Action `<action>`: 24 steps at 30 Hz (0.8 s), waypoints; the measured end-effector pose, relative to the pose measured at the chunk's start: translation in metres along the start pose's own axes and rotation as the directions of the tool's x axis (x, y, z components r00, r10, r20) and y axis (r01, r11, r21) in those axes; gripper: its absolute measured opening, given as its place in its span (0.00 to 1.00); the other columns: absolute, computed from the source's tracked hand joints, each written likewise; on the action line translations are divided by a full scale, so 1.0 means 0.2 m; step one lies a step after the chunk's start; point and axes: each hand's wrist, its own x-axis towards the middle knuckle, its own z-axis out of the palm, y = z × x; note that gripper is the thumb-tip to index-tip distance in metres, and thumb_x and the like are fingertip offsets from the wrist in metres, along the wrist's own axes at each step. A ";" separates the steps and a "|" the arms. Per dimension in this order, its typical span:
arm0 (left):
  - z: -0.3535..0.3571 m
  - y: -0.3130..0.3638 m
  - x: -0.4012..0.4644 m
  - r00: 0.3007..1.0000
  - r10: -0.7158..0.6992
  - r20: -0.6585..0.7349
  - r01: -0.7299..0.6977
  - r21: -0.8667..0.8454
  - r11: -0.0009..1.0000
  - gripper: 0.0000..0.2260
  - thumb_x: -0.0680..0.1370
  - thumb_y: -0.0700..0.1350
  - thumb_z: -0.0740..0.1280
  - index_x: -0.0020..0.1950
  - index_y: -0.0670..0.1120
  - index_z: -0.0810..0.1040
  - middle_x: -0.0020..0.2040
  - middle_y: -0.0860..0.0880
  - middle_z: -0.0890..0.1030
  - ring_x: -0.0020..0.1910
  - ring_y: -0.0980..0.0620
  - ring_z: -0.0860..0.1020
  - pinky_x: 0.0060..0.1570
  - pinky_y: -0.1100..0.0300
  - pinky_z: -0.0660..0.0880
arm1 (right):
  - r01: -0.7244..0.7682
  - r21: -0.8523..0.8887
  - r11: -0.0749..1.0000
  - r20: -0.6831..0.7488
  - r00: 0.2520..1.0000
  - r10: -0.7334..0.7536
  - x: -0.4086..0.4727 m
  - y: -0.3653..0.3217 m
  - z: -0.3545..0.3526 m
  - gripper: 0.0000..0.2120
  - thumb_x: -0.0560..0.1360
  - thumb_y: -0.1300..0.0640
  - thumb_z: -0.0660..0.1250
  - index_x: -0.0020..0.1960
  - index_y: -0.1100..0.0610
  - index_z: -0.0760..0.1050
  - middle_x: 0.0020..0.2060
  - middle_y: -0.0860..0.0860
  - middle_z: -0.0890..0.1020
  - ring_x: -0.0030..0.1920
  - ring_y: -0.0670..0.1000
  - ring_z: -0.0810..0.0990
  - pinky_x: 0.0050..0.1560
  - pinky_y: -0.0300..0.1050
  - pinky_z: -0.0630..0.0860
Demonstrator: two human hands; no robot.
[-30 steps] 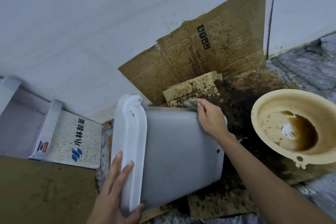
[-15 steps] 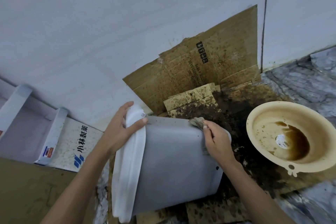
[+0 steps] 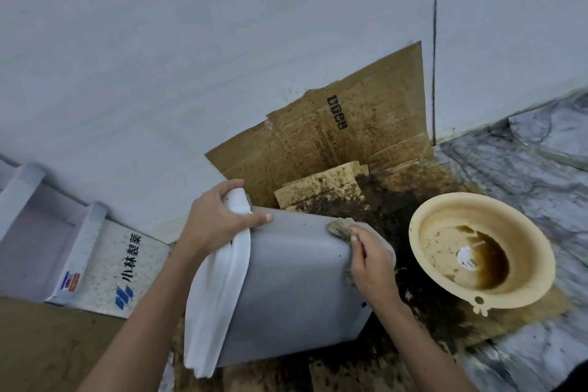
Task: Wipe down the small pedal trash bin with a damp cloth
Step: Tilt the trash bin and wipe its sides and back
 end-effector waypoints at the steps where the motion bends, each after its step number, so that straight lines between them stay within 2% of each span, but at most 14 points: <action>1: -0.01 0.01 -0.01 1.000 0.030 -0.010 -0.030 0.006 1.000 0.44 0.52 0.68 0.81 0.68 0.60 0.78 0.62 0.60 0.79 0.60 0.59 0.78 0.56 0.61 0.76 | -0.007 0.013 1.000 -0.004 1.000 0.007 0.01 -0.02 -0.01 0.14 0.82 0.59 0.60 0.65 0.59 0.77 0.59 0.48 0.80 0.59 0.45 0.76 0.62 0.37 0.68; 4: -0.02 0.04 -0.05 0.987 0.147 -0.058 -0.147 0.007 0.989 0.46 0.53 0.68 0.81 0.70 0.59 0.76 0.66 0.62 0.78 0.66 0.61 0.74 0.65 0.60 0.71 | -0.016 0.055 0.998 -0.012 1.000 0.017 0.05 -0.07 -0.02 0.15 0.82 0.60 0.59 0.66 0.60 0.76 0.62 0.52 0.80 0.62 0.46 0.76 0.64 0.39 0.68; 7: 0.02 0.04 -0.10 0.963 0.265 -0.054 -0.262 0.056 0.963 0.47 0.57 0.68 0.81 0.73 0.57 0.74 0.68 0.58 0.77 0.67 0.59 0.73 0.65 0.59 0.70 | -0.017 0.094 0.995 -0.003 1.000 0.017 0.07 -0.13 0.00 0.15 0.82 0.59 0.59 0.67 0.60 0.75 0.62 0.52 0.80 0.64 0.48 0.76 0.65 0.39 0.68; 10: 0.10 -0.01 -0.13 0.954 0.293 -0.064 -0.289 0.068 0.955 0.45 0.60 0.64 0.82 0.74 0.57 0.72 0.69 0.57 0.76 0.67 0.58 0.72 0.67 0.56 0.71 | 0.002 0.104 0.995 0.018 1.000 -0.004 0.09 -0.21 0.07 0.15 0.83 0.57 0.58 0.67 0.59 0.75 0.62 0.51 0.80 0.62 0.45 0.76 0.65 0.37 0.68; 13: 0.16 -0.07 -0.17 0.939 0.332 -0.092 -0.329 0.048 0.943 0.41 0.62 0.63 0.82 0.73 0.59 0.72 0.67 0.62 0.74 0.67 0.61 0.72 0.65 0.60 0.70 | 0.053 0.126 0.991 0.020 0.998 -0.056 0.14 -0.33 0.15 0.15 0.83 0.56 0.56 0.65 0.56 0.76 0.58 0.46 0.80 0.57 0.39 0.74 0.64 0.41 0.72; 15: 0.20 -0.08 -0.18 0.930 0.350 -0.114 -0.349 0.030 0.937 0.38 0.65 0.64 0.80 0.71 0.60 0.71 0.65 0.68 0.72 0.67 0.59 0.73 0.63 0.62 0.69 | 0.092 0.134 0.987 0.063 0.993 -0.101 0.19 -0.43 0.19 0.15 0.84 0.55 0.55 0.65 0.56 0.75 0.59 0.48 0.80 0.58 0.45 0.76 0.62 0.48 0.74; 17: 0.22 -0.07 -0.19 0.920 0.364 -0.145 -0.362 0.036 0.931 0.34 0.68 0.66 0.75 0.70 0.59 0.71 0.64 0.71 0.70 0.66 0.58 0.72 0.64 0.62 0.68 | 0.125 0.115 0.986 0.146 0.979 -0.141 0.21 -0.49 0.23 0.17 0.84 0.53 0.54 0.69 0.56 0.72 0.64 0.51 0.78 0.63 0.49 0.75 0.65 0.51 0.73; 20: 0.24 -0.06 -0.15 0.912 0.354 -0.206 -0.349 0.060 0.935 0.30 0.71 0.67 0.71 0.69 0.57 0.73 0.63 0.64 0.74 0.65 0.58 0.71 0.64 0.60 0.68 | 0.264 0.082 0.961 0.234 0.932 -0.276 0.09 -0.48 0.25 0.21 0.84 0.52 0.54 0.76 0.53 0.64 0.75 0.49 0.68 0.75 0.46 0.63 0.75 0.46 0.62; 22: 0.24 -0.06 -0.13 0.911 0.340 -0.233 -0.337 0.055 0.940 0.28 0.73 0.67 0.69 0.69 0.56 0.74 0.64 0.59 0.76 0.66 0.56 0.73 0.64 0.56 0.70 | 0.377 0.090 0.922 0.258 0.885 -0.387 -0.02 -0.40 0.23 0.22 0.83 0.53 0.55 0.77 0.52 0.62 0.77 0.47 0.64 0.77 0.44 0.59 0.76 0.44 0.57; 24: 0.24 -0.07 -0.12 0.904 0.351 -0.245 -0.349 0.051 0.936 0.26 0.73 0.67 0.69 0.67 0.57 0.75 0.64 0.57 0.78 0.66 0.53 0.74 0.65 0.51 0.73 | 0.405 0.048 0.913 0.258 0.878 -0.403 -0.06 -0.29 0.19 0.23 0.83 0.53 0.55 0.77 0.52 0.61 0.77 0.46 0.63 0.77 0.44 0.58 0.77 0.47 0.57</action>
